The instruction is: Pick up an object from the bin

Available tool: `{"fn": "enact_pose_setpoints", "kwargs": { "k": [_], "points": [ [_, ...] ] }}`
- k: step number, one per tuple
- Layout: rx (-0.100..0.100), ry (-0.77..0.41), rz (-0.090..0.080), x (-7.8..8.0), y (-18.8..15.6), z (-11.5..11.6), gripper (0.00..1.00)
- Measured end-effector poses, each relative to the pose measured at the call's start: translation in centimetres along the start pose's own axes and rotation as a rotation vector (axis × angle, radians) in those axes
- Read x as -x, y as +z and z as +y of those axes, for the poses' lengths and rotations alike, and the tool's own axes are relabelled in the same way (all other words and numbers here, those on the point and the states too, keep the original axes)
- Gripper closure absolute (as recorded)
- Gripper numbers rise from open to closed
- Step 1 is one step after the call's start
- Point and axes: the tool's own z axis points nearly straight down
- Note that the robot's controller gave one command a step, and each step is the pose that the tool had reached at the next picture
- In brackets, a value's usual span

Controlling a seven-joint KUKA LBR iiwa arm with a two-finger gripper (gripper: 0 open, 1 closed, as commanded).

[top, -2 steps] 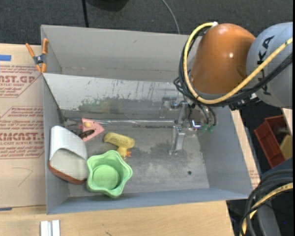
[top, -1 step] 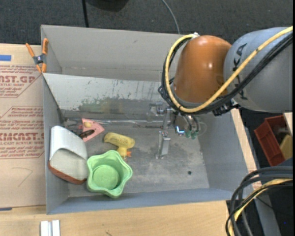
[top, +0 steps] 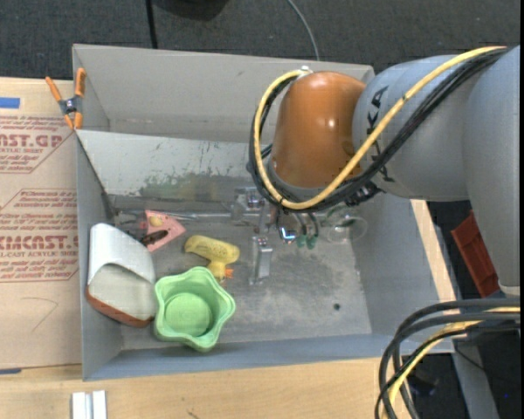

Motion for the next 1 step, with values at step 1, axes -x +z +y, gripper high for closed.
{"fn": "enact_pose_setpoints", "kwargs": {
  "k": [1],
  "points": [
    [0.001, -0.053, -0.008, -2.07, 3.64, 1.67, 0.0]
  ]
}}
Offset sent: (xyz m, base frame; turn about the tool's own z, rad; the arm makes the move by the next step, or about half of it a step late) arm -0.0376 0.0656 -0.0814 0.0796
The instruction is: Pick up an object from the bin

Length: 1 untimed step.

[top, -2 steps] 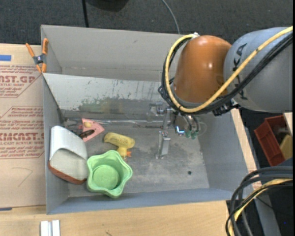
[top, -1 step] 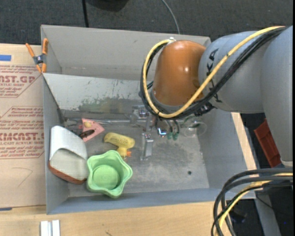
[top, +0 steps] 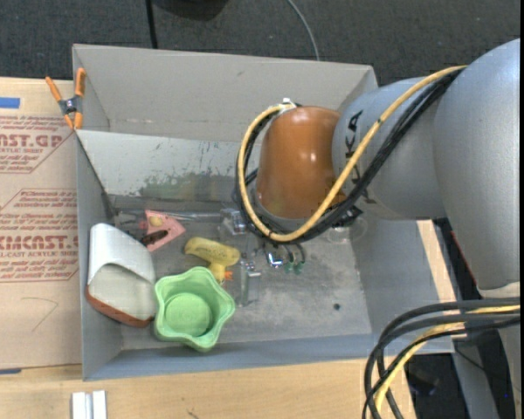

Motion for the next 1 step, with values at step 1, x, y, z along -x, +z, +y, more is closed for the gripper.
{"fn": "enact_pose_setpoints", "kwargs": {
  "k": [1],
  "points": [
    [-0.001, 0.059, 0.005, -0.67, 2.52, 2.59, 0.0]
  ]
}}
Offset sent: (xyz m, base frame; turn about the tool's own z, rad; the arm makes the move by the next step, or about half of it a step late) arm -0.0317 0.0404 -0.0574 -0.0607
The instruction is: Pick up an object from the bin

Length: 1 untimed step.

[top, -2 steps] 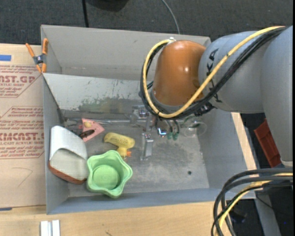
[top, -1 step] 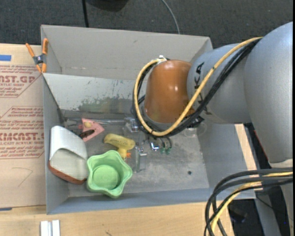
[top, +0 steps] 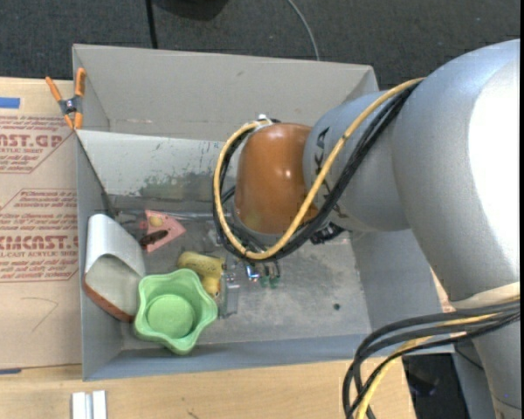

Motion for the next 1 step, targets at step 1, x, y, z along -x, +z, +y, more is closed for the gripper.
{"fn": "enact_pose_setpoints", "kwargs": {
  "k": [1],
  "points": [
    [0.006, -0.118, -0.02, -1.77, 2.84, 1.86, 1.0]
  ]
}}
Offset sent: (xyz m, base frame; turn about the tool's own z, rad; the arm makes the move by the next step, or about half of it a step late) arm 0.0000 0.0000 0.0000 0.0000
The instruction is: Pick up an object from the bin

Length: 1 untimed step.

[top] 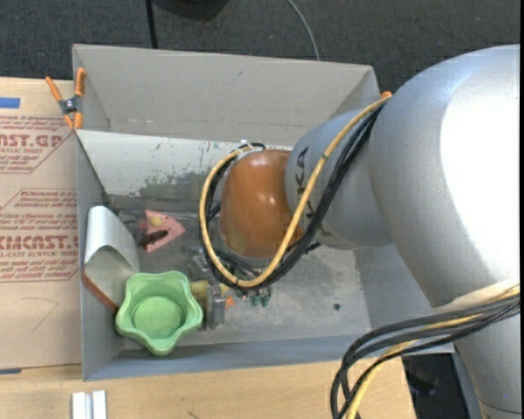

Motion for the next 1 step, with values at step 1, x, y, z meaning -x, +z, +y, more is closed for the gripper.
{"fn": "enact_pose_setpoints", "kwargs": {
  "k": [1],
  "points": [
    [0.0, 0.0, 0.001, -0.04, 0.03, 0.01, 1.0]
  ]
}}
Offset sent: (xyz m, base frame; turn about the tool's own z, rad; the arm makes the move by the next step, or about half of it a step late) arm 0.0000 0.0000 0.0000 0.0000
